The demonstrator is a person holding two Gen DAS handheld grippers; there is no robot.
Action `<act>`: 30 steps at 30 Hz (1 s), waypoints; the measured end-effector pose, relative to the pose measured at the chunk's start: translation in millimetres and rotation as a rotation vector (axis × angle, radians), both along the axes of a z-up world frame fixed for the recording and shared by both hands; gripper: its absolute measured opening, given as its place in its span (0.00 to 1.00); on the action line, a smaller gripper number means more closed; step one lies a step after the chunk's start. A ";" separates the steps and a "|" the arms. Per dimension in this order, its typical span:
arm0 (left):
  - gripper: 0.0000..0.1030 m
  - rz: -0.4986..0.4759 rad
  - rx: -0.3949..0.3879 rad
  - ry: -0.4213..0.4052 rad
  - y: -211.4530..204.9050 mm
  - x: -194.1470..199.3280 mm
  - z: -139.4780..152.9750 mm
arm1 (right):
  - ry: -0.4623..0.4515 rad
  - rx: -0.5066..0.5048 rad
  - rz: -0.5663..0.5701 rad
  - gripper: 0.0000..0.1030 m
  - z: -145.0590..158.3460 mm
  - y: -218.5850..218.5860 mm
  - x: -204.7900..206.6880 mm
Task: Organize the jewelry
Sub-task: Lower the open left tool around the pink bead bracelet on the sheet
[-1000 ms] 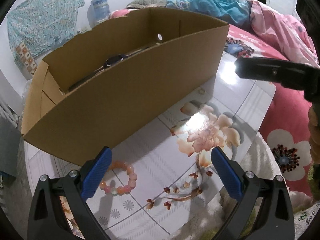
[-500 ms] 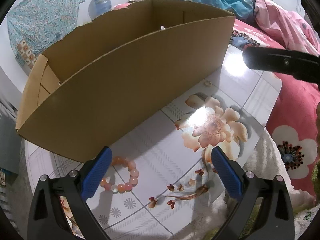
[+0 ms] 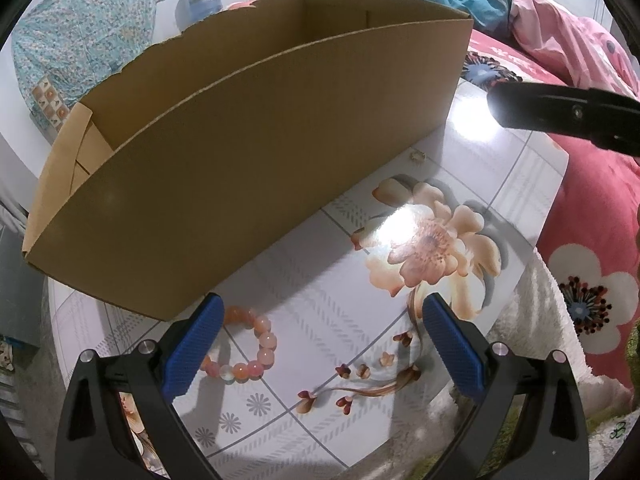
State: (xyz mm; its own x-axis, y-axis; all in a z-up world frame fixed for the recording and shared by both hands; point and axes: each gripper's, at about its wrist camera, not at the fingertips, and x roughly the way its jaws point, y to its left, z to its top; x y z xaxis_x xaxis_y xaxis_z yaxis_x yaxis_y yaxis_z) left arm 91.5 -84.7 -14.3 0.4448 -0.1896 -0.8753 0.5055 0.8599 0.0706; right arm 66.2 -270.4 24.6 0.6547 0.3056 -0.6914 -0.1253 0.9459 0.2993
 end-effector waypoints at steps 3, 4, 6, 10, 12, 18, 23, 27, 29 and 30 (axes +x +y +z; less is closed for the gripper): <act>0.95 0.002 0.002 0.003 0.0 0.4 -1.4 | 0.000 0.002 0.000 0.76 -0.3 -0.2 -0.3; 0.95 0.003 0.003 0.003 0.0 0.4 -1.7 | 0.000 0.002 -0.001 0.76 -0.8 -0.3 0.0; 0.95 0.002 0.006 0.006 -0.3 0.6 -2.6 | 0.002 0.003 -0.003 0.76 -1.5 0.2 -0.4; 0.95 0.000 0.011 0.007 -0.7 0.7 -3.5 | 0.003 0.004 -0.003 0.76 -2.0 0.1 -1.1; 0.95 0.000 0.012 0.007 -1.0 1.0 -4.4 | 0.003 0.004 -0.003 0.76 -1.7 -0.2 -1.2; 0.95 0.000 0.014 0.009 -0.8 0.9 -5.0 | 0.005 0.004 -0.004 0.76 -1.0 -0.3 -0.4; 0.95 -0.001 0.014 0.013 -0.6 1.8 -7.8 | 0.014 0.005 -0.013 0.76 -4.5 -1.6 -2.3; 0.95 0.003 0.009 0.017 1.1 2.1 -13.0 | 0.014 -0.003 -0.029 0.76 -8.2 -10.2 -7.0; 0.95 0.008 0.006 0.023 2.3 2.7 -16.0 | 0.013 -0.004 -0.046 0.76 -11.4 -18.8 -11.6; 0.95 0.010 0.004 0.025 3.3 3.0 -17.3 | 0.012 -0.005 -0.054 0.76 -13.9 -23.2 -14.5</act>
State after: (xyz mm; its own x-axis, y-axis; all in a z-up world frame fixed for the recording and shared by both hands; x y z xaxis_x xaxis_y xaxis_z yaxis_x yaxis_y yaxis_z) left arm 94.5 -81.3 -31.7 0.4245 -0.1815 -0.8871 0.4981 0.8649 0.0614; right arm 51.7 -293.6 10.6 0.6619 0.2661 -0.7008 -0.0701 0.9527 0.2956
